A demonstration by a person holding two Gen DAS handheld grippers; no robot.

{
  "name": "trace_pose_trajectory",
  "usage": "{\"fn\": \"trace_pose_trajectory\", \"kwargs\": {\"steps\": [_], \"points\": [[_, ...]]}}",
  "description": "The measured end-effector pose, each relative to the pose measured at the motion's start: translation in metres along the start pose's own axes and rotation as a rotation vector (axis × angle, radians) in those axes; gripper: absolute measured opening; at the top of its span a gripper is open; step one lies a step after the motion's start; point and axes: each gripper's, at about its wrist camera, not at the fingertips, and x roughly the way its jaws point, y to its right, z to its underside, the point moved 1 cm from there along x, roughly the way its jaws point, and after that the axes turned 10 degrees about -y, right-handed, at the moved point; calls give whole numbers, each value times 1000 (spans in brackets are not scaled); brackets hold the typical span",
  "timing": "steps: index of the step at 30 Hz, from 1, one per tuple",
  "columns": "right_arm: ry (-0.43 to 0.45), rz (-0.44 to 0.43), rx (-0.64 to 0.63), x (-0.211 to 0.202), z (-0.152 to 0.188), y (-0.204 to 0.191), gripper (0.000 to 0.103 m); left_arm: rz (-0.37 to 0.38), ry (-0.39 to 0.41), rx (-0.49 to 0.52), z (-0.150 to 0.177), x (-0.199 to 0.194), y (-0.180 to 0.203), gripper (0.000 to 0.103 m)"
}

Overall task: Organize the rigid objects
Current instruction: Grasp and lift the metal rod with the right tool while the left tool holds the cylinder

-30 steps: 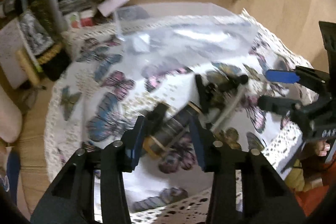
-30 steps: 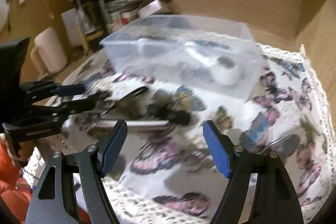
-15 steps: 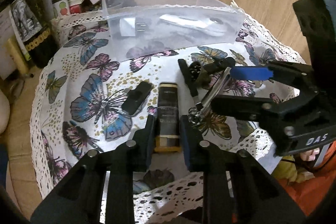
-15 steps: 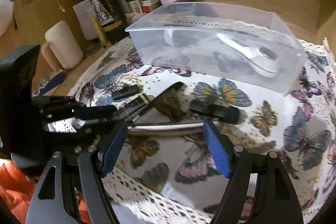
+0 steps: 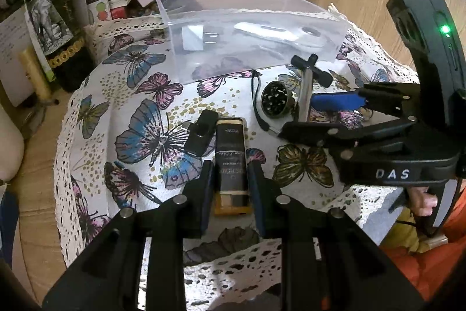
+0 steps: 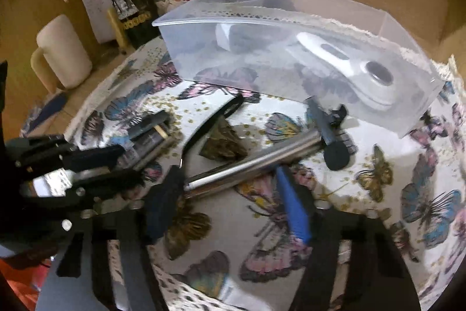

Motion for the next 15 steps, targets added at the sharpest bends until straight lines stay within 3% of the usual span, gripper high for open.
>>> {"fn": "trace_pose_trajectory", "kwargs": {"steps": [4,7,12,15], "points": [[-8,7,-12,-7,8,11,27,2,-7,9,-4,3,1,23],[-12,14,-13,-13,17,20,21,6,-12,15,-6,6,4,31],[-12,22,2,-25,23,28,20,-16,-2,36,-8,9,9,30],[18,18,17,-32,18,29,30,-23,8,38,-10,10,11,23]]}}
